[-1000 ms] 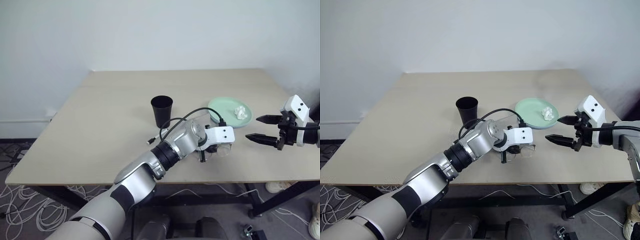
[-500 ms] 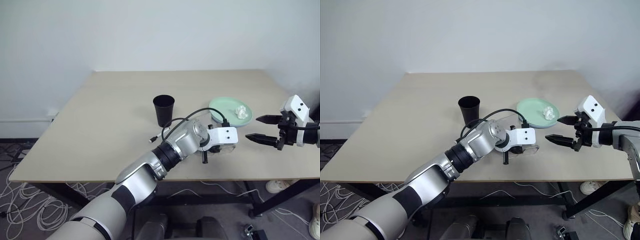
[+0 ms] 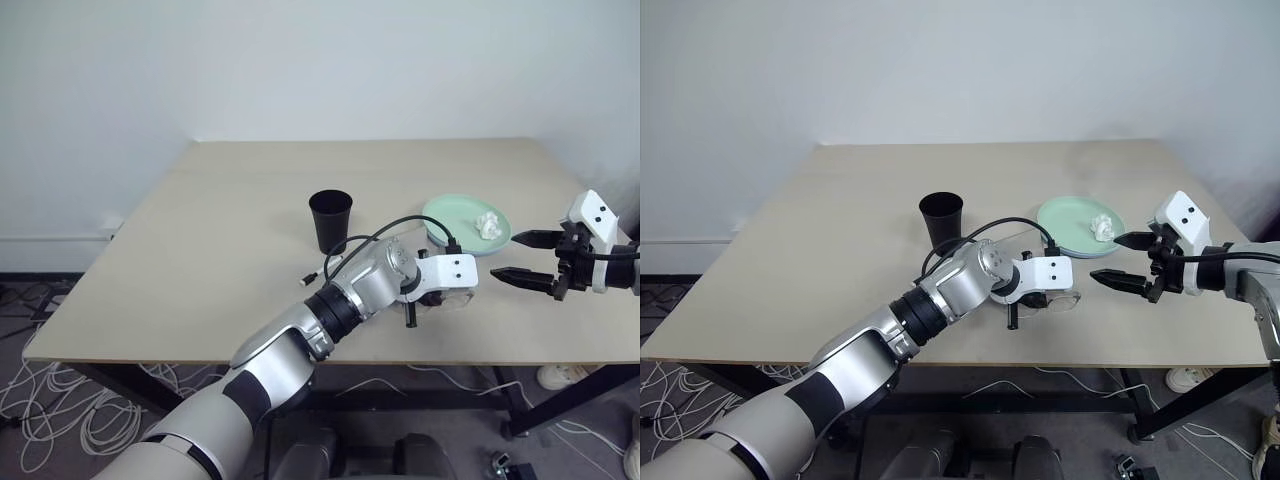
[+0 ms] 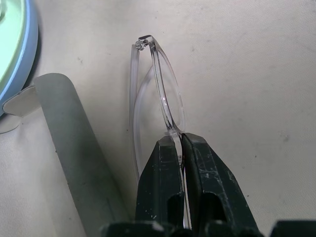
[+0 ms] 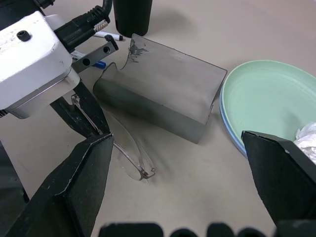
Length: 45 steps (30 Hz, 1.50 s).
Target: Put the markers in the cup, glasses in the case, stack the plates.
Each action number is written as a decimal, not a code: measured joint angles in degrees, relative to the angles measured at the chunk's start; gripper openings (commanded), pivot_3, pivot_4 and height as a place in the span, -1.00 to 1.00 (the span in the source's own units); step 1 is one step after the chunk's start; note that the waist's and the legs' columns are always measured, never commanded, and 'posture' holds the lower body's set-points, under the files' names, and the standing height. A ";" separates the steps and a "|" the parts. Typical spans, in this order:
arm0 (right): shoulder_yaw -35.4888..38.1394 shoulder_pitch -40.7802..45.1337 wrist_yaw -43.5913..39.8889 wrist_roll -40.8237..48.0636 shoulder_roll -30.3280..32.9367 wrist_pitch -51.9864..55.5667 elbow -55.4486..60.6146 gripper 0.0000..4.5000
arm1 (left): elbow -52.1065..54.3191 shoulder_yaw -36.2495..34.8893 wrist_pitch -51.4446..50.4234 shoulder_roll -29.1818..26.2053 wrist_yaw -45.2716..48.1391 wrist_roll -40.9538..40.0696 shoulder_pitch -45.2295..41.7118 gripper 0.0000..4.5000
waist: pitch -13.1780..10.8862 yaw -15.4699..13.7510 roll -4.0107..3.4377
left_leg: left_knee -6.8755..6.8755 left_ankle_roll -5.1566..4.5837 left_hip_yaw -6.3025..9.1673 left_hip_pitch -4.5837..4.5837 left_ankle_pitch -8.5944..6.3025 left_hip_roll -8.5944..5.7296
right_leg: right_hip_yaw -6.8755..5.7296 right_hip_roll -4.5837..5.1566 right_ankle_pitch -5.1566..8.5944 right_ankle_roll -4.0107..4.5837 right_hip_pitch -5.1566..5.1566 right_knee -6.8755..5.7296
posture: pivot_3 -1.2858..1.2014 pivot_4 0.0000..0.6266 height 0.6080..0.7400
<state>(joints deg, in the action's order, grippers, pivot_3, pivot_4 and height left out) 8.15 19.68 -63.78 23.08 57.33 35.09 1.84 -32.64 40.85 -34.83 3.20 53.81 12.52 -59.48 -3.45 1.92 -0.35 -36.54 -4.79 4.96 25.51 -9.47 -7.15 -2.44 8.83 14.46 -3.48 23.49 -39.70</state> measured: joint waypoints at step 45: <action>-2.37 2.55 -1.40 -0.15 -0.18 -2.05 -2.89 1.00 | -2.21 -10.67 -14.58 -5.48 10.25 -8.66 -6.51 -1.00 | -0.01 -0.81 -0.01 | -0.56 -0.77 0.32 0.13 0.03 -0.56 | 0.08 -0.11 0.42 -1.22 -0.15 0.43 | 0.03 -1.00 0.27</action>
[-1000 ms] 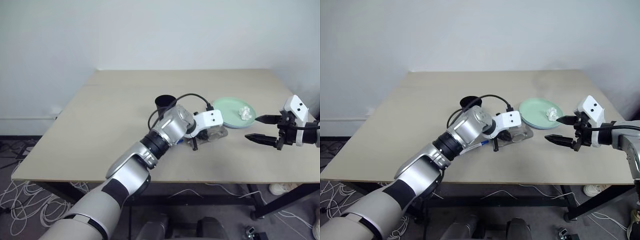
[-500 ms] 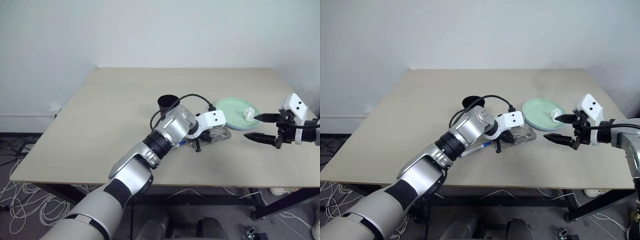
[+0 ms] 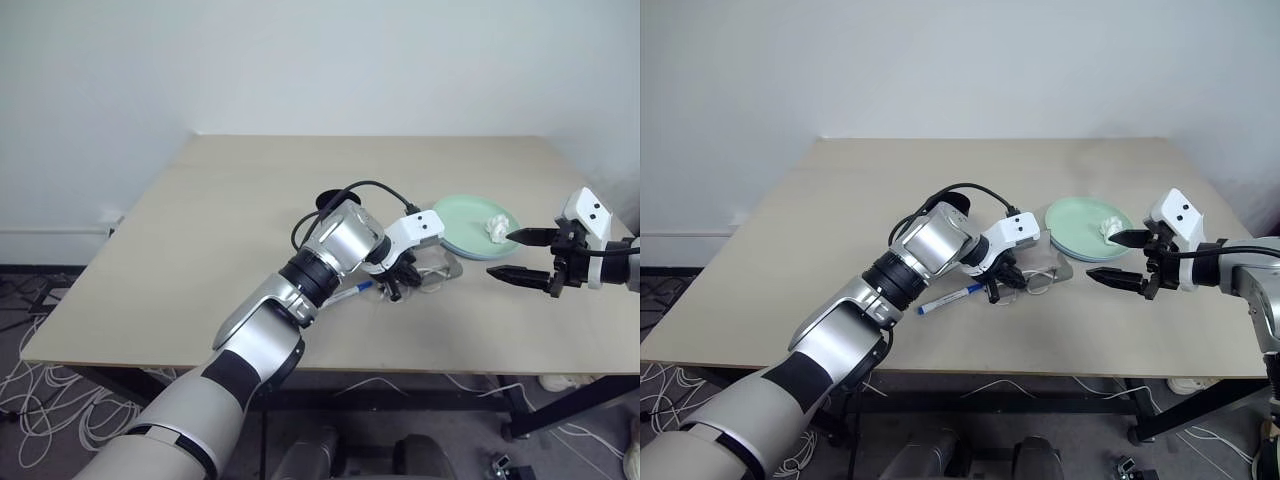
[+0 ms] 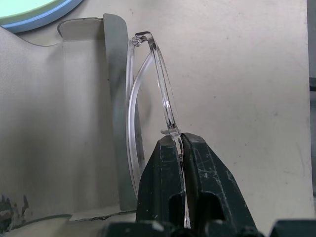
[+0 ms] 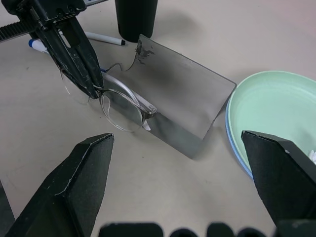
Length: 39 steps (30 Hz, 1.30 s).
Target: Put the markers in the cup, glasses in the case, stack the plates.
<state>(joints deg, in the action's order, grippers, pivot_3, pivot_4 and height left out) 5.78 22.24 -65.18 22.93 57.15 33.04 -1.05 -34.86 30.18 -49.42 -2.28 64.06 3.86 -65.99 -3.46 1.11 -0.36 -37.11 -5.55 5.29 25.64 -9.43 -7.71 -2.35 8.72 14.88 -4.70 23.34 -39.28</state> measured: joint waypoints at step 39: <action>-0.10 -2.64 -3.78 0.69 0.18 -1.33 0.61 1.00 | 15.11 11.13 12.00 -17.66 7.64 -1.09 5.83 0.99 | -0.01 -0.06 -0.01 | -0.09 -0.07 0.11 -0.01 -0.05 0.00 | 0.29 -0.34 -0.24 -0.11 0.02 0.40 | 0.03 -1.00 0.27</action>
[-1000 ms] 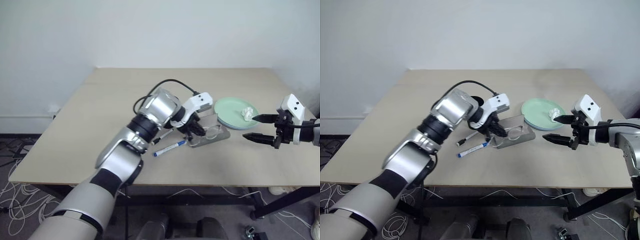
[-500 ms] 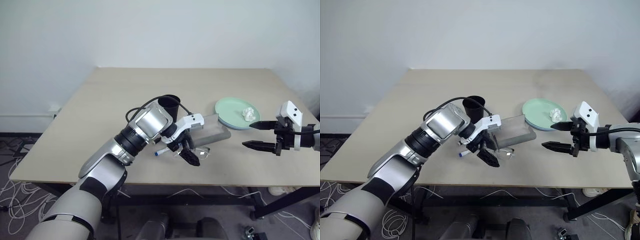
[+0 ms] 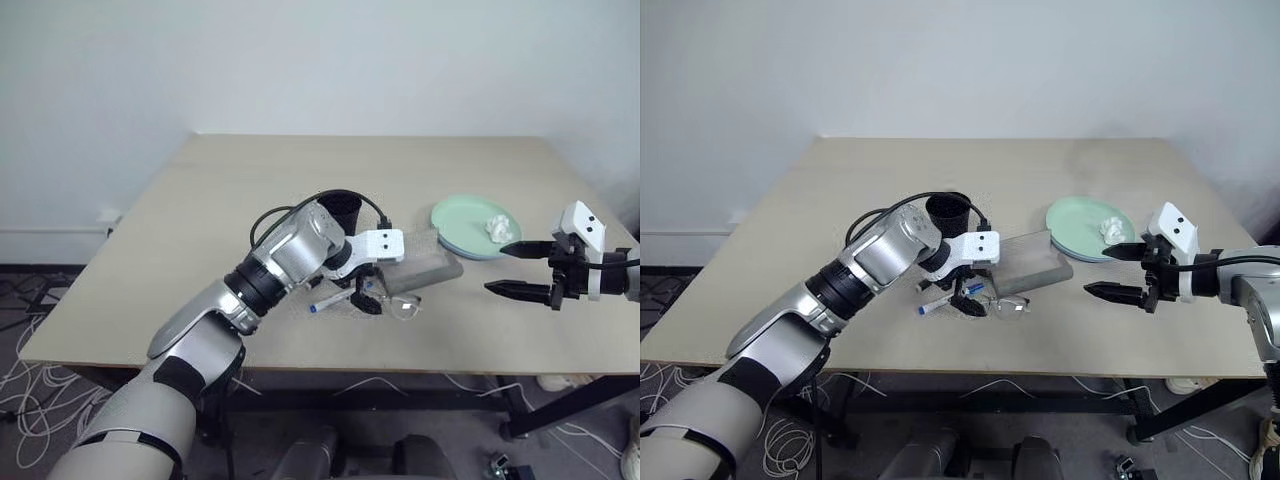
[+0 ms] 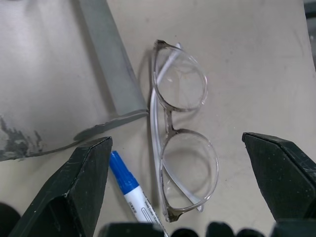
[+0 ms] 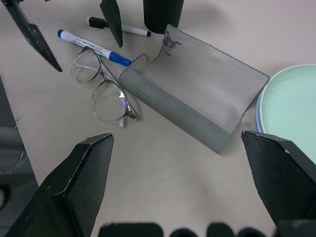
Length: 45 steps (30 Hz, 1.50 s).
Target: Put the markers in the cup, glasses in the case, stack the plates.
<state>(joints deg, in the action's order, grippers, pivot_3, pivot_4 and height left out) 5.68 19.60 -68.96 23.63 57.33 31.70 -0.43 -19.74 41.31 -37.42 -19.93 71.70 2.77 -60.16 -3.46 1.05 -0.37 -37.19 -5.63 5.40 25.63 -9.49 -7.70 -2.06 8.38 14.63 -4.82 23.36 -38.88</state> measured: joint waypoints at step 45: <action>0.41 -3.47 3.25 1.09 -0.30 1.40 3.31 1.00 | -14.75 -2.29 11.62 8.65 -4.18 7.01 0.34 -0.62 | 0.00 -0.04 0.00 | -0.12 -0.01 0.01 0.00 0.00 0.01 | 0.07 -0.10 -0.11 -0.08 -0.04 0.00 | 0.03 -1.00 0.27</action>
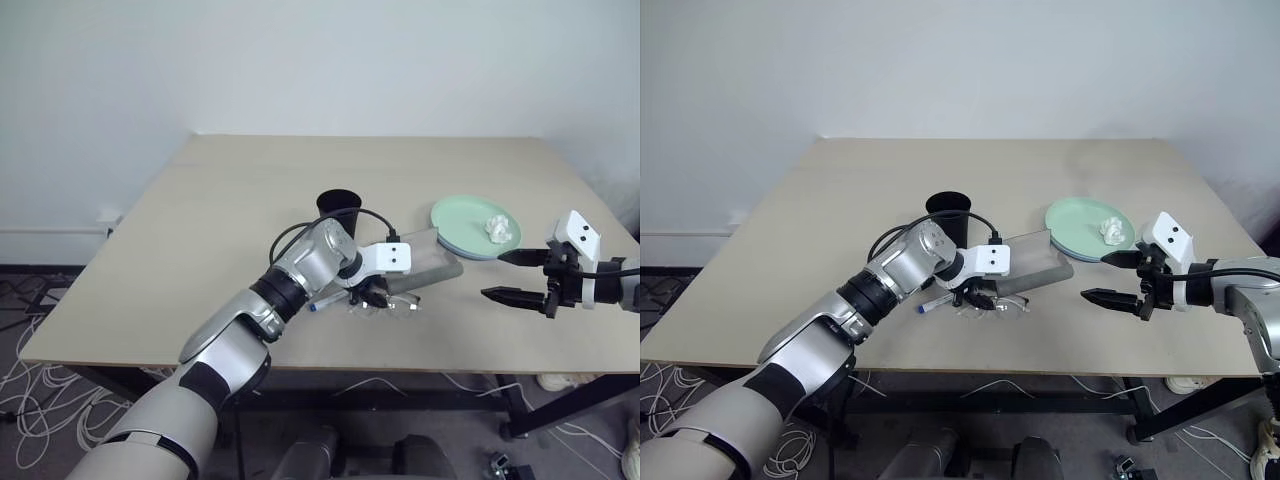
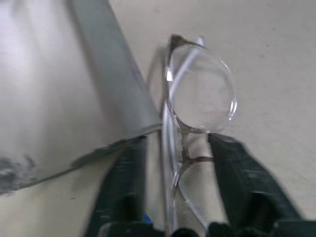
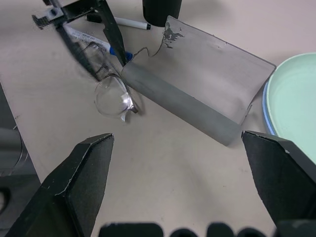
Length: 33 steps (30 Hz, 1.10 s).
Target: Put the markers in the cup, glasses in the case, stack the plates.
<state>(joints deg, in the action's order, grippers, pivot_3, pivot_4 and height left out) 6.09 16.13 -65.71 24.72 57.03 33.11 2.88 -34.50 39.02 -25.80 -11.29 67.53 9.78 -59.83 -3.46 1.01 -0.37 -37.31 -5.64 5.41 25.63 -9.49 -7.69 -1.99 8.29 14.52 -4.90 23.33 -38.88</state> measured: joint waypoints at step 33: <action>0.00 1.26 -0.07 -0.01 -0.01 0.25 -0.07 1.00 | -4.47 -8.49 -3.90 4.04 -1.54 -2.52 -9.53 -0.99 | 0.00 -0.05 0.02 | -0.02 0.00 0.01 0.00 0.00 0.00 | 0.00 -0.01 -0.06 -0.10 -0.03 0.01 | 0.03 -1.00 0.27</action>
<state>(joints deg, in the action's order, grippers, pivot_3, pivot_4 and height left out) 6.08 17.38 -65.78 24.71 57.02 33.36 2.81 -38.97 30.53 -29.70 -7.25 65.98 7.26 -69.35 -3.46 0.96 -0.35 -37.33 -5.64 5.42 25.63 -9.49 -7.69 -1.99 8.28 14.47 -5.00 23.29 -38.87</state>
